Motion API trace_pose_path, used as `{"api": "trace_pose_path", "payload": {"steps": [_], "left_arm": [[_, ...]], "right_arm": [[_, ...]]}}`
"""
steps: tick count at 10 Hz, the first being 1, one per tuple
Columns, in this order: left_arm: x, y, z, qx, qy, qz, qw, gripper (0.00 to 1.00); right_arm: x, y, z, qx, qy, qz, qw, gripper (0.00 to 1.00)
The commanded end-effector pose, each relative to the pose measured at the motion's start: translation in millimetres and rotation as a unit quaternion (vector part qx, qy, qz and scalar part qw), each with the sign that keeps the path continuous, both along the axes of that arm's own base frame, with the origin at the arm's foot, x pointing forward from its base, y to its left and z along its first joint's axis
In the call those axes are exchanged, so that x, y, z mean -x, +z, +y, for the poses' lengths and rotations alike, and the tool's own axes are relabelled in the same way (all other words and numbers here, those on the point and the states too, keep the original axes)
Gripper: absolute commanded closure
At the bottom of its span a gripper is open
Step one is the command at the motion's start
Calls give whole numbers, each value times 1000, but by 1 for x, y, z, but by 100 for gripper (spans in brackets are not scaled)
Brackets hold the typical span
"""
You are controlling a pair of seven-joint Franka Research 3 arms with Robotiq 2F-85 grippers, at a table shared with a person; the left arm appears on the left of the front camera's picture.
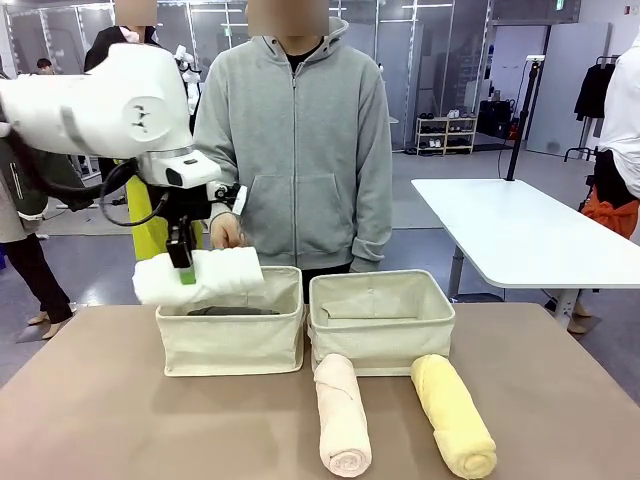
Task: Divide the towels into two baskets.
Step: Pick up one hotel-folded towel from the bottom of the table and place it in the Fabric basket indicated by the person.
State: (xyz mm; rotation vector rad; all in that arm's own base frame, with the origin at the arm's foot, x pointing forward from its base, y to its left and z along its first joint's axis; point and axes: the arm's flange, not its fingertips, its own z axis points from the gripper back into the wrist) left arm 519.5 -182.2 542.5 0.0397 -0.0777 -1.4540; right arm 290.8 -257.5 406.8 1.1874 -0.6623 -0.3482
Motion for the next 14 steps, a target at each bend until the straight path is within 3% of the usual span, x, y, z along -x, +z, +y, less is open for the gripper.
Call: {"api": "trace_pose_path", "payload": {"steps": [1,4,9,12,13,14], "left_arm": [[-39,-5,-8,-14,-63,-22,998,63],[-79,-51,-22,-7,-69,-2,998,63],[-101,-112,-35,-23,-64,30,997,63],[-101,-113,-31,-16,-59,35,997,10],[-99,-113,-31,-18,-58,36,998,0],[-97,-111,-30,-17,-57,34,998,0]], "right_arm": [[1,2,0,-4,-4,-6,1000,0],[1,2,0,-4,-4,-6,1000,0],[1,2,0,-4,-4,-6,1000,0],[1,2,0,-4,-4,-6,1000,0],[1,2,0,-4,-4,-6,1000,0],[1,2,0,-4,-4,-6,1000,0]]}}
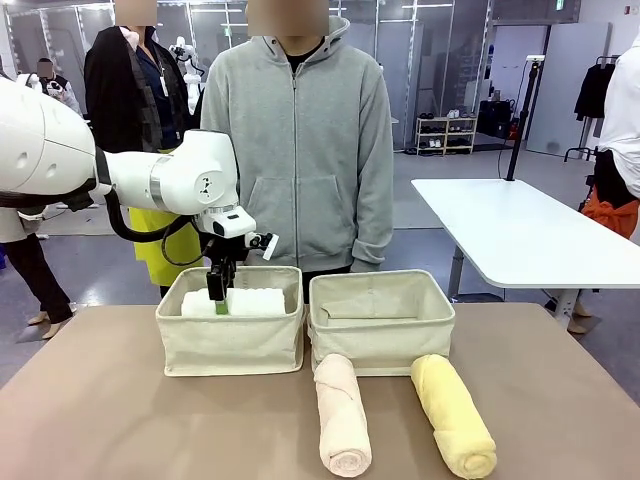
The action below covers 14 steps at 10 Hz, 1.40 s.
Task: Divide the towels into two baskets.
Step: Pick up one hotel-folded towel from the bottom of the table and place it in the Fabric basket indicated by the person.
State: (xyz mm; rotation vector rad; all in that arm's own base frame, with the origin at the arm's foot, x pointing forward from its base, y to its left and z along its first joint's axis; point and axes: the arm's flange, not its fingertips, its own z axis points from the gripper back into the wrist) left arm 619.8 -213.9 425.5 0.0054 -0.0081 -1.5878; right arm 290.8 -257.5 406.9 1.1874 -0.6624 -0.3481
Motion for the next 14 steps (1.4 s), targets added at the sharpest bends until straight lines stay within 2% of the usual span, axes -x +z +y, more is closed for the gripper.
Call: {"api": "trace_pose_path", "payload": {"steps": [1,4,5,6,14], "left_arm": [[5,11,2,0,10,-2,1000,0],[17,30,7,17,20,-21,999,0],[24,37,11,20,40,-47,998,0],[5,25,0,6,4,-17,1000,0],[6,21,-2,8,10,-16,1000,0]], "right_arm": [[1,2,0,-4,-4,-6,1000,0],[1,2,0,-4,-4,-6,1000,0],[1,2,0,-4,-4,-6,1000,0],[1,2,0,-4,-4,-6,1000,0],[1,2,0,-4,-4,-6,1000,0]]}}
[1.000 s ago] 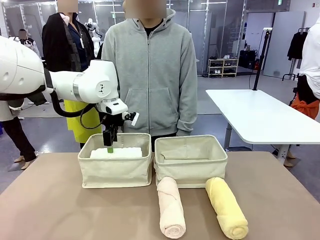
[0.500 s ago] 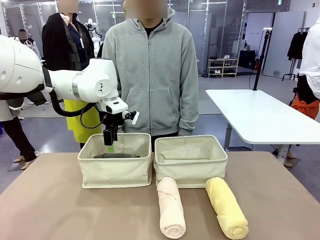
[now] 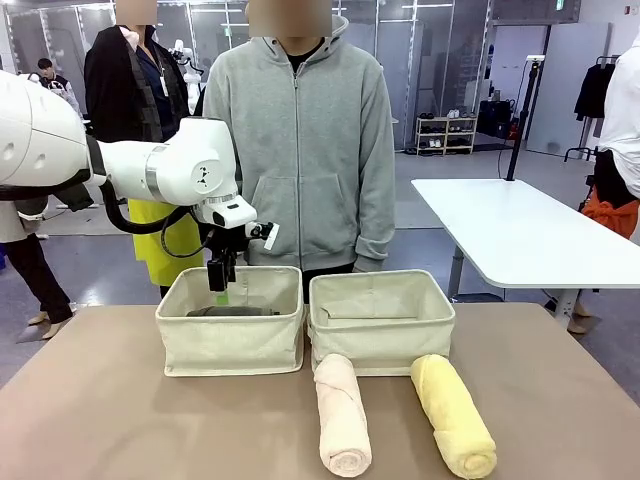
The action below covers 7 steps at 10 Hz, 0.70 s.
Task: Divide the towels into two baskets.
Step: Pick up one hotel-folded towel from the bottom of the table and place it in the Fabric basket indicated by the person.
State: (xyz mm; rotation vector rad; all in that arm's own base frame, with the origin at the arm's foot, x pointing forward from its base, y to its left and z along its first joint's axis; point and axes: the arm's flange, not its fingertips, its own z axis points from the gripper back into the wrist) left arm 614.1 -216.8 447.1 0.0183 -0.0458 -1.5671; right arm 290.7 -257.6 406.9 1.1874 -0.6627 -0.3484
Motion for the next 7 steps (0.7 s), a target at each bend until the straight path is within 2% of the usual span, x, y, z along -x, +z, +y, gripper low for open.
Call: {"api": "trace_pose_path", "payload": {"steps": [1,2,4,5,6,7], "left_arm": [[-2,32,10,40,31,-6,999,0],[5,58,26,73,65,-14,995,0],[47,84,76,174,132,46,975,0],[72,88,105,231,163,84,956,0],[98,87,137,267,195,106,938,0],[121,82,170,314,227,131,913,0]], "right_arm": [[1,2,0,-4,-4,-6,1000,0],[1,2,0,-4,-4,-6,1000,0],[1,2,0,-4,-4,-6,1000,0],[1,2,0,-4,-4,-6,1000,0],[1,2,0,-4,-4,-6,1000,0],[1,2,0,-4,-4,-6,1000,0]]}}
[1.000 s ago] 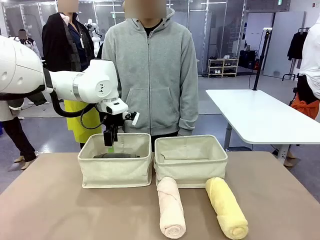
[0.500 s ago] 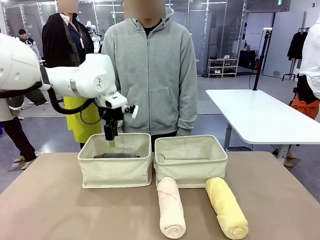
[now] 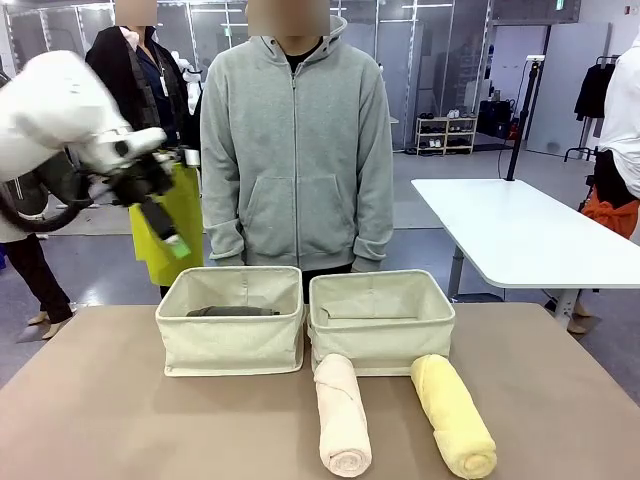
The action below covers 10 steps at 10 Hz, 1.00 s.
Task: Divide the towels into two baskets.
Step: Pick up one hotel-folded towel from the bottom of the table and place it in the Fabric basket indicated by the person.
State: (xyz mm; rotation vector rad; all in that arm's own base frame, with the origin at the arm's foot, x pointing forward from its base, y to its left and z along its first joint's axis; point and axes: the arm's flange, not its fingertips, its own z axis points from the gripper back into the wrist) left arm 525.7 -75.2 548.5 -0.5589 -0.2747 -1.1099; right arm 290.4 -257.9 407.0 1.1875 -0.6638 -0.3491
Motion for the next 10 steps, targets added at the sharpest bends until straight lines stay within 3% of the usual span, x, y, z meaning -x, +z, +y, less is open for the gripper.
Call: {"api": "trace_pose_path", "payload": {"steps": [1,3,5,7,8,9,10], "left_arm": [[54,-26,61,103,68,43,991,0],[94,-47,138,188,134,114,966,0],[137,-79,209,272,218,160,924,0],[184,-124,255,345,253,202,881,0],[202,-142,268,356,272,209,869,0],[213,-154,278,367,289,186,864,0],[216,-156,281,356,289,181,870,0]], "right_arm": [[1,2,0,-4,-4,-6,1000,0],[1,2,0,-4,-4,-6,1000,0],[1,2,0,-4,-4,-6,1000,0],[1,2,0,-4,-4,-6,1000,0],[1,2,0,-4,-4,-6,1000,0],[1,2,0,-4,-4,-6,1000,0],[1,2,0,-4,-4,-6,1000,0]]}}
